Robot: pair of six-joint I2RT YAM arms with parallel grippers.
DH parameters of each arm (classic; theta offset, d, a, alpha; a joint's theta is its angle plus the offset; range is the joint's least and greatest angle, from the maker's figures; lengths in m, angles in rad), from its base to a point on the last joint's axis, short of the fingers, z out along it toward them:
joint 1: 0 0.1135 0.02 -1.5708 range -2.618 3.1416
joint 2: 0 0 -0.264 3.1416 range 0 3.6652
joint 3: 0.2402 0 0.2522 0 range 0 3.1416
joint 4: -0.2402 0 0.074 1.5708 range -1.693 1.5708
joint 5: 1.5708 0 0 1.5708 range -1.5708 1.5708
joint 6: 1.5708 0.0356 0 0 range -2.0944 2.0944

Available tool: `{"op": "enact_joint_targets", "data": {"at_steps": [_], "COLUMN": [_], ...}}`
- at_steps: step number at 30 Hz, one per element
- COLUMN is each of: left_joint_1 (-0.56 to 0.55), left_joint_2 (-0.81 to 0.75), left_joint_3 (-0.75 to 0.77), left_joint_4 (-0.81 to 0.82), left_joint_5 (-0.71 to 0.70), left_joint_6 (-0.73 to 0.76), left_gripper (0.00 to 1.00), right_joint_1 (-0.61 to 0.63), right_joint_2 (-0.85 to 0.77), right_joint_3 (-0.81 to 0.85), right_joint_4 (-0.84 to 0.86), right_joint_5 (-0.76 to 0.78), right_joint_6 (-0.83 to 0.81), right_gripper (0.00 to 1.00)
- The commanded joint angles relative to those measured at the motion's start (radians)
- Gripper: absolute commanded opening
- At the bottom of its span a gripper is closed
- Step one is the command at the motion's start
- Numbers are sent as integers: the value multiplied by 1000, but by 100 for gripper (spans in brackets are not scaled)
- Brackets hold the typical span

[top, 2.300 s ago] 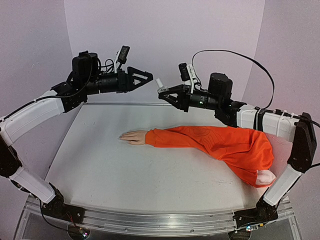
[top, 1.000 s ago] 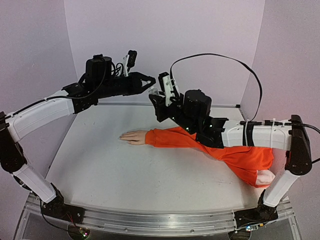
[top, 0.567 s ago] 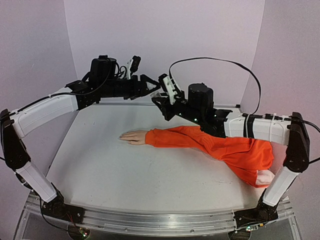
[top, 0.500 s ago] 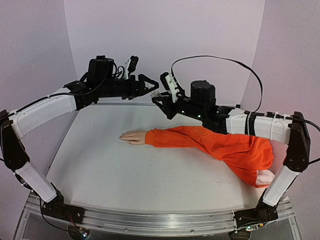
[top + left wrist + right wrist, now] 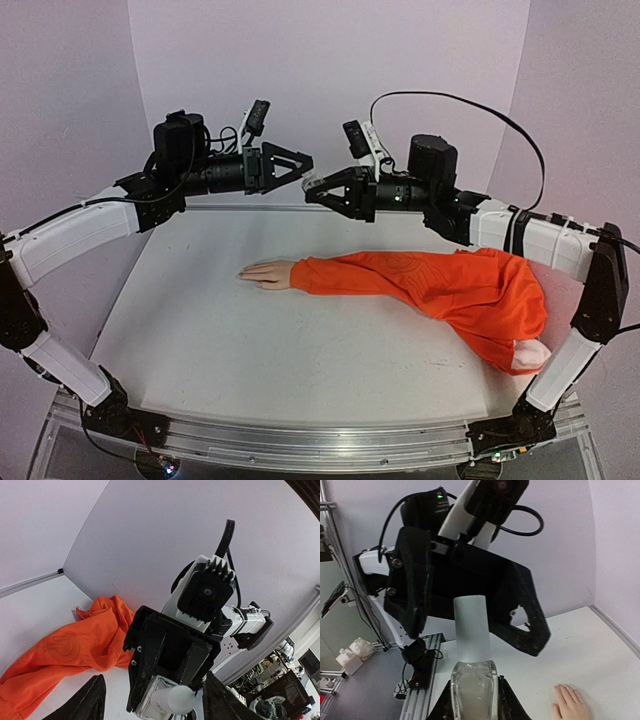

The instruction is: Paint the nails

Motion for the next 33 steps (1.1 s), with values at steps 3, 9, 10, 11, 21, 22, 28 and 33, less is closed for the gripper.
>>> {"op": "enact_joint_targets", "data": {"at_steps": [3, 9, 10, 11, 21, 22, 28, 33], "left_joint_1": [-20, -28, -32, -33, -43, -46, -48, -46], "left_joint_2": [-18, -29, -30, -31, 32, 39, 102, 108], "left_joint_3": [6, -3, -7, -12, 16, 27, 95, 110], "left_joint_4": [128, 128, 128, 128, 59, 44, -36, -48], "left_joint_5": [93, 46, 35, 21, -120, -130, -158, -143], "left_joint_6": [-8, 14, 21, 24, 6, 4, -3, 1], "left_gripper": [55, 27, 25, 23, 0, 0, 0, 10], "right_joint_1": [6, 5, 6, 5, 148, 212, 289, 266], "right_joint_2": [-3, 0, -1, -2, -65, -59, -11, -41], "right_joint_3": [35, 30, 28, 25, -27, -34, -66, -80], "right_joint_4": [195, 201, 200, 198, 24, 51, 259, 200], "right_joint_5": [-145, -96, -80, -60, 998, 1290, 1549, 1107], "right_joint_6": [153, 150, 146, 138, -176, -277, -481, -447], "right_gripper": [0, 0, 0, 0, 0, 0, 0, 0]}}
